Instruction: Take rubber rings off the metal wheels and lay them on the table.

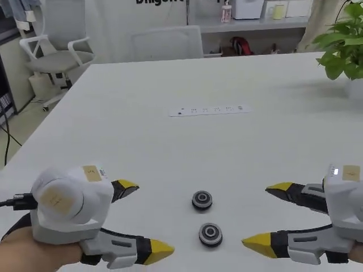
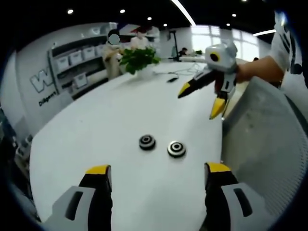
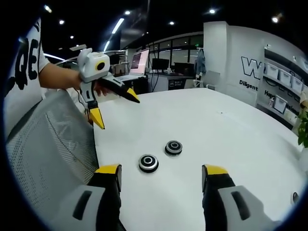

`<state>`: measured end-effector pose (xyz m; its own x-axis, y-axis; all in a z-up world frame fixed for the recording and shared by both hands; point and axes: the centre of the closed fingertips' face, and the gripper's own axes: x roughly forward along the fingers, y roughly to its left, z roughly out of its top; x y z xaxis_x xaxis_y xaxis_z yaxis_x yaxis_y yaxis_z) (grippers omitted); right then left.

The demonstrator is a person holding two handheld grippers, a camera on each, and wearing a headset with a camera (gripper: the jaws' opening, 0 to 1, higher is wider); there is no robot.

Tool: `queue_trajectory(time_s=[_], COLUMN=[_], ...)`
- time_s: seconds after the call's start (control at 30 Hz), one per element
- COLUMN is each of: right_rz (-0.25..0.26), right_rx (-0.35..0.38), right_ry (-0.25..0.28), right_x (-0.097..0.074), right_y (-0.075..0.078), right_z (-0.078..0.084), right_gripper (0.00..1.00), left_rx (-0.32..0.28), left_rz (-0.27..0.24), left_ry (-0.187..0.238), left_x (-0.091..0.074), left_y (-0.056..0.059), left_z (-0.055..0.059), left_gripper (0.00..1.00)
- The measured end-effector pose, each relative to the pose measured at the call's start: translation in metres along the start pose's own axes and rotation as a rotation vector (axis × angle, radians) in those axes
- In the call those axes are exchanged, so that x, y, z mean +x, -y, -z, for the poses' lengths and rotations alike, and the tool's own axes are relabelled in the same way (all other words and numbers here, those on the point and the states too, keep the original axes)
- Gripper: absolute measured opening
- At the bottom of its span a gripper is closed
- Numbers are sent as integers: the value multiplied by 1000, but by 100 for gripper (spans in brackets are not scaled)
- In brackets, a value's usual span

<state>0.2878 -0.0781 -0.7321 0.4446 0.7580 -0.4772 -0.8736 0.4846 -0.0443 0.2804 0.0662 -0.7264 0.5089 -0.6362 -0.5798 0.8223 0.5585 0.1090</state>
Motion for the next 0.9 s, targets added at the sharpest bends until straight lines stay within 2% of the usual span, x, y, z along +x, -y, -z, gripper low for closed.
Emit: queue_trajectory(time_s=[0.13,0.47,0.9], right_rz=[-25,-76,-148], right_rx=[-9,-10,-53], right_ry=[15,23,-21], right_x=[5,20,39], right_y=[-2,-2,-4], right_z=[-1,4,16], right_gripper=[64,59,48], left_rx=[-23,10,71], left_rz=[10,47,107], left_ry=[14,-7,-27], left_x=[5,15,33], left_y=[-1,1,8], left_z=[-1,5,5], left_gripper=[77,69,61])
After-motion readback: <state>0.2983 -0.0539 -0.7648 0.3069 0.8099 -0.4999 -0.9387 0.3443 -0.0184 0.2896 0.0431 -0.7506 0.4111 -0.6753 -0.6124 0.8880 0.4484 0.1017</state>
